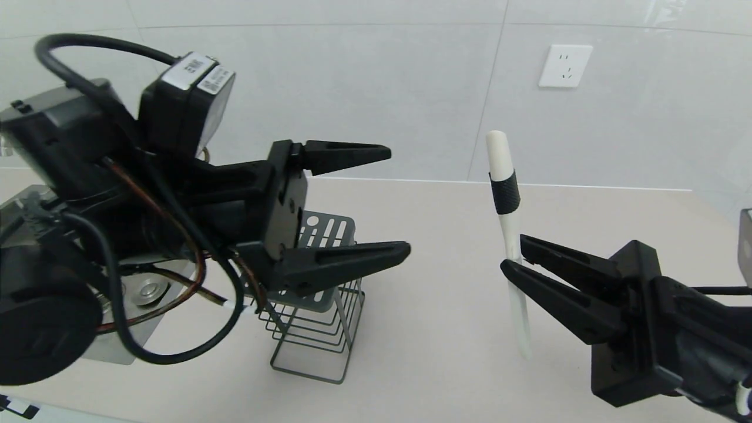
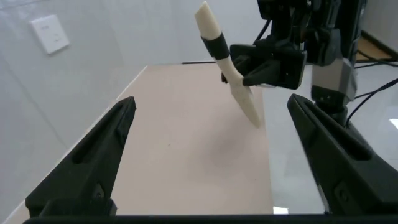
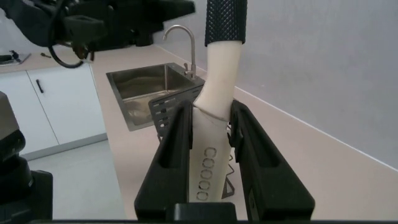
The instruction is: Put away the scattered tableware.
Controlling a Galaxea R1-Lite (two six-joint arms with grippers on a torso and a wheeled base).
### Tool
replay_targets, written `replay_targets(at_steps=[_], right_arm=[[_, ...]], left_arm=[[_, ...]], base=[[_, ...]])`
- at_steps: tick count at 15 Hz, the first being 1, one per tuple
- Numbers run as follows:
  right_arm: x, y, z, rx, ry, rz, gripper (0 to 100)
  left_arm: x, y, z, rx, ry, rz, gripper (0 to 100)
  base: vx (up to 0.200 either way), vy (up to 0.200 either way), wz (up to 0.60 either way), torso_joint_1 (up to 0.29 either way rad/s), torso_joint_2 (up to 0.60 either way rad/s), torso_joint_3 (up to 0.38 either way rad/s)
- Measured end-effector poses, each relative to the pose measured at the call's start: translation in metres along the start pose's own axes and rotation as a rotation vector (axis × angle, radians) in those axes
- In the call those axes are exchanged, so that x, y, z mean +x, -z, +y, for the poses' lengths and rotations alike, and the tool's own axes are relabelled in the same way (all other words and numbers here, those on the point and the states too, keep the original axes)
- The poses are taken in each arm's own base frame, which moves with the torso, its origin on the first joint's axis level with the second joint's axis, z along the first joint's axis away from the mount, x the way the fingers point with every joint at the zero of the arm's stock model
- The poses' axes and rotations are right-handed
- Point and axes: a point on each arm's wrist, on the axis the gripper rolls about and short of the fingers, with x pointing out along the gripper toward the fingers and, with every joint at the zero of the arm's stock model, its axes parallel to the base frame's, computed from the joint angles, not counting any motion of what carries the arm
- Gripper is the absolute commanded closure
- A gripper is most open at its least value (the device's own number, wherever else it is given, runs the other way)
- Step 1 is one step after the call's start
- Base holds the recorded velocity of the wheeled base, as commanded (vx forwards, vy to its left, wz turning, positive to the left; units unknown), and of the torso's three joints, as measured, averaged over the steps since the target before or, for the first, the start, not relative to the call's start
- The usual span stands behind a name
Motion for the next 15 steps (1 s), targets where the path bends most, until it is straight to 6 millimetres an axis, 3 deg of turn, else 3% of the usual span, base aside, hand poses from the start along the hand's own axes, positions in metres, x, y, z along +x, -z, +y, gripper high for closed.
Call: replay_targets(at_steps=[6,11,15], right_arm=[[-0.002,-0.006,0.005,-0.008,-0.025,-0.024,100],[-0.003,-0.006,0.005,-0.008,-0.027,-0.025,100],[-0.003,-0.006,0.005,-0.007,-0.026,-0.023,100]], left_arm=[[0.053,0.015,0.017,-0.084,0.063,-0.143,0],[0.077,0.028,0.005,-0.134,0.104,-0.142,0],[0.085,0.025,-0.005,-0.141,0.134,-0.199,0]], base=[[0.0,0.0,0.0,0.0,0.0,0.0],[0.0,0.0,0.0,0.0,0.0,0.0],[0.0,0.0,0.0,0.0,0.0,0.0]])
